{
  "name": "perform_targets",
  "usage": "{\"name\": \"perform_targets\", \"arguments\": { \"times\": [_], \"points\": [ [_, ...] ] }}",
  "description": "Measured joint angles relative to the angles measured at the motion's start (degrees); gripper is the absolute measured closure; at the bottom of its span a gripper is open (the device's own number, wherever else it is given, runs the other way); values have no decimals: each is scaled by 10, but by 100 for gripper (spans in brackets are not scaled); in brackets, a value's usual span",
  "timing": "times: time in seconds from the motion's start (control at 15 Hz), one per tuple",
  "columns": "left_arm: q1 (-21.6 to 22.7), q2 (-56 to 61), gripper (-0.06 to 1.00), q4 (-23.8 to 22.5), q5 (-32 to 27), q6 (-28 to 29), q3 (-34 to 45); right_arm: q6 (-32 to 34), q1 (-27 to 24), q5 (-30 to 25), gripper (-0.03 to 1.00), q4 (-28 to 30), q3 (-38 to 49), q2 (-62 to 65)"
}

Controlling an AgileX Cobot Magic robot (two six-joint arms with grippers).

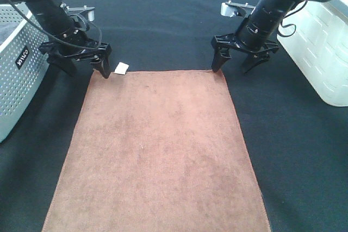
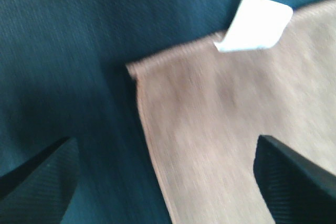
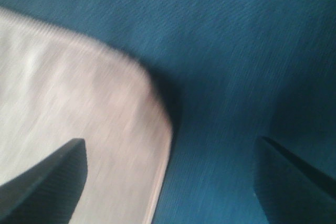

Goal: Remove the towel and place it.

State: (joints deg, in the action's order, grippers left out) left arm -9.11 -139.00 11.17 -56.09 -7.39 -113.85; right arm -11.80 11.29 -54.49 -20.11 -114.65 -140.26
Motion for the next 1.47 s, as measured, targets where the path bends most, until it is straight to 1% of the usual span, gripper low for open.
{"name": "perform_targets", "arguments": {
  "times": [0.2,0.53,0.93,1.13,1.27,1.4,1.47],
  "points": [
    [0,-16,12,0,10,-3,-1,1,0,24,16,-1,0,-17],
    [0,-28,12,25,25,-4,-4,1,0,26,16,-2,-5,-25],
    [0,-29,12,30,23,-4,-5,1,0,29,16,-3,-5,-27],
    [3,-36,12,50,11,-5,-11,5,-1,26,16,-12,-9,-32],
    [3,-36,13,64,7,-5,-11,5,-2,26,18,-16,-9,-33],
    [3,-37,18,100,5,-6,-12,5,-2,27,21,-20,-11,-34],
    [2,-38,20,111,4,-7,-12,6,-1,28,21,-21,-11,-36]
  ]
}}
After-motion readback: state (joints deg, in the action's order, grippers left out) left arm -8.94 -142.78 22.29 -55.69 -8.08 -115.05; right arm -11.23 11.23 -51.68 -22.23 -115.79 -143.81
